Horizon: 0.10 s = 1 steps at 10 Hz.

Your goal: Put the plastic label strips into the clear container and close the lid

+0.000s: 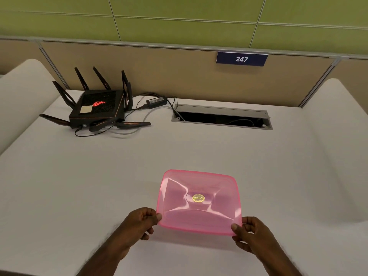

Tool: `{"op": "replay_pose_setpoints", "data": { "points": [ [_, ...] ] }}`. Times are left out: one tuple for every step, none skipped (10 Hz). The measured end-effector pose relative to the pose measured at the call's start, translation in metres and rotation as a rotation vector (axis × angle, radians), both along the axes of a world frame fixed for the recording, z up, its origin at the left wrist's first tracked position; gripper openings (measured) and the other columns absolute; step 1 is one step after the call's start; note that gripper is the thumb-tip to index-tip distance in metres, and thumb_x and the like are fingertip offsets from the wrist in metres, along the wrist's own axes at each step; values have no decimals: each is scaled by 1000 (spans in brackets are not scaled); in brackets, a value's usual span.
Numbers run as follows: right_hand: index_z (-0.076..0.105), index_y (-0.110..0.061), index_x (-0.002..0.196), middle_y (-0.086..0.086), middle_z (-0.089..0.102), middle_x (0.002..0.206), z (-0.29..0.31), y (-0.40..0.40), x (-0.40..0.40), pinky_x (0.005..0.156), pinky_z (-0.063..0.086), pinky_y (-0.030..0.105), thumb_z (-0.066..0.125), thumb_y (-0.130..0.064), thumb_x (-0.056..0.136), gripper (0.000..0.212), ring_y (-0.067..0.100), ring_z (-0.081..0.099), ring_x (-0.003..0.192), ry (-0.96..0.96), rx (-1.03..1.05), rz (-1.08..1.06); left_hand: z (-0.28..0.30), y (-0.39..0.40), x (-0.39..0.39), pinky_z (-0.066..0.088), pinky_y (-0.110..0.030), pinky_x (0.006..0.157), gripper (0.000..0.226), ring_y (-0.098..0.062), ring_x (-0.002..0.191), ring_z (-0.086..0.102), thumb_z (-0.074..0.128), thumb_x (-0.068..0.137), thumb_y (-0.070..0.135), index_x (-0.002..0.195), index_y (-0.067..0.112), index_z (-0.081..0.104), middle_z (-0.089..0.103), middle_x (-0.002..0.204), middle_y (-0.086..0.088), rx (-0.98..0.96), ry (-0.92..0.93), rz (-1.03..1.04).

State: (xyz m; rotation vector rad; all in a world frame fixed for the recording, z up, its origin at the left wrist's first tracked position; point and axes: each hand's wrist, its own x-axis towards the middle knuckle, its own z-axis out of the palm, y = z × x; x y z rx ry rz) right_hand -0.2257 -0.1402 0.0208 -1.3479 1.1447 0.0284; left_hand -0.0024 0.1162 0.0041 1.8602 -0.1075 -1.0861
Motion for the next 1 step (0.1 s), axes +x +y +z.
{"op": "replay_pose_setpoints", "data": {
  "points": [
    [56, -23, 106, 4, 70, 91, 7, -8, 1, 67, 56, 35, 75, -38, 79, 37, 19, 72, 76, 107, -182, 161, 13, -3, 12, 54, -26, 60, 23, -15, 74, 65, 68, 84, 41, 94, 20, 68, 72, 90, -5, 64, -78, -39]
  ]
}}
